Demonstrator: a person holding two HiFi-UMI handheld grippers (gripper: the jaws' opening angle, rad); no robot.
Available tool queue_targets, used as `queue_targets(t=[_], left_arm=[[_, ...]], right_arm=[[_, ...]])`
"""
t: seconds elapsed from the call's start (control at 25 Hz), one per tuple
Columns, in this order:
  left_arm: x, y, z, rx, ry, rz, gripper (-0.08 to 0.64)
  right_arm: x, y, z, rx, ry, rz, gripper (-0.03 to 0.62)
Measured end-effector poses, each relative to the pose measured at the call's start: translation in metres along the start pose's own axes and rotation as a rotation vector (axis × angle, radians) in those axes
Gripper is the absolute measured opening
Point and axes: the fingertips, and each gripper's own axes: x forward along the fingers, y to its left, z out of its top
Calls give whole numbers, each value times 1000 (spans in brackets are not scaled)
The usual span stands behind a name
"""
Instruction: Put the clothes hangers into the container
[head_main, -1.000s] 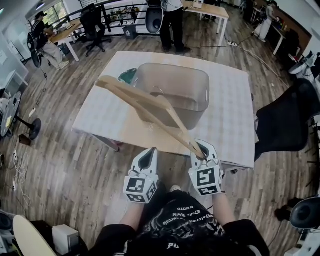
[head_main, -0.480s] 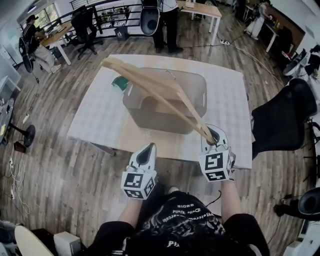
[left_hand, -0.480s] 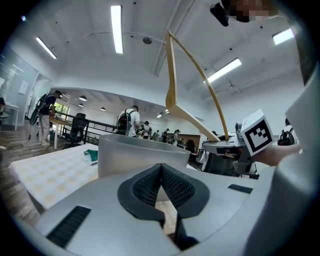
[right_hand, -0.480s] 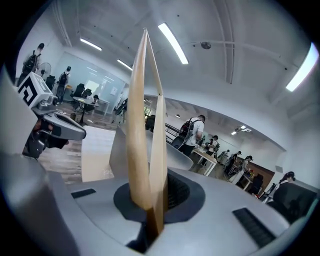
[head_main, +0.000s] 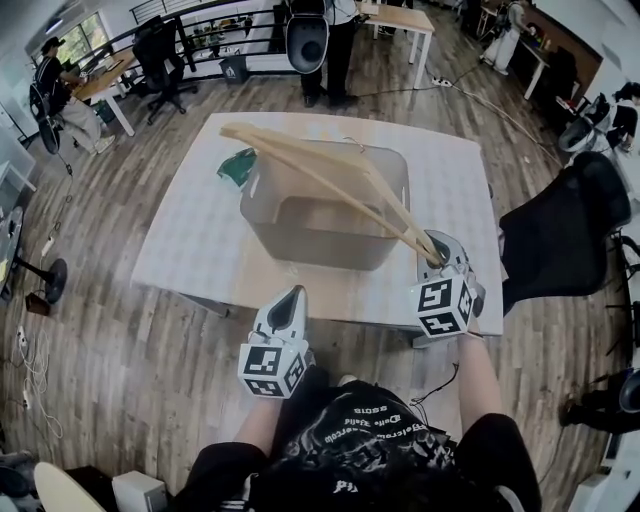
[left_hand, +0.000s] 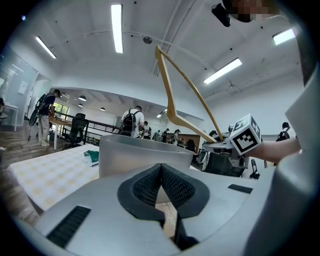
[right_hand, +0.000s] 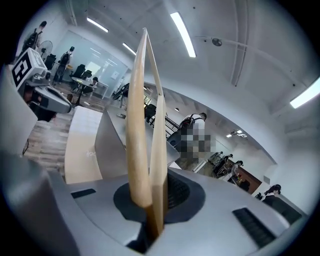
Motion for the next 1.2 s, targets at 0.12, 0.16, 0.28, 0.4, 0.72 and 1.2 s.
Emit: queue_targets(t=[0.12, 0.16, 0.28, 0.4, 0.72, 1.2], left_arm=[[-1, 5, 0, 8, 7, 12, 20], [-1, 7, 0, 7, 6, 15, 20], [-1, 12, -1, 7, 5, 21, 20], [2, 12, -5, 8, 8, 14, 20], [2, 7, 12, 17, -27, 20, 20], [9, 10, 12, 3, -37, 8, 20]], right_arm=[[10, -11, -6, -50, 35, -17, 8], [14, -14, -8, -67, 45, -22, 8], [24, -23, -11, -113, 70, -32, 8], [33, -34, -15, -169, 102, -46, 8], [44, -61, -22, -320, 191, -45, 8], [67, -72, -25, -534, 309, -9, 8]])
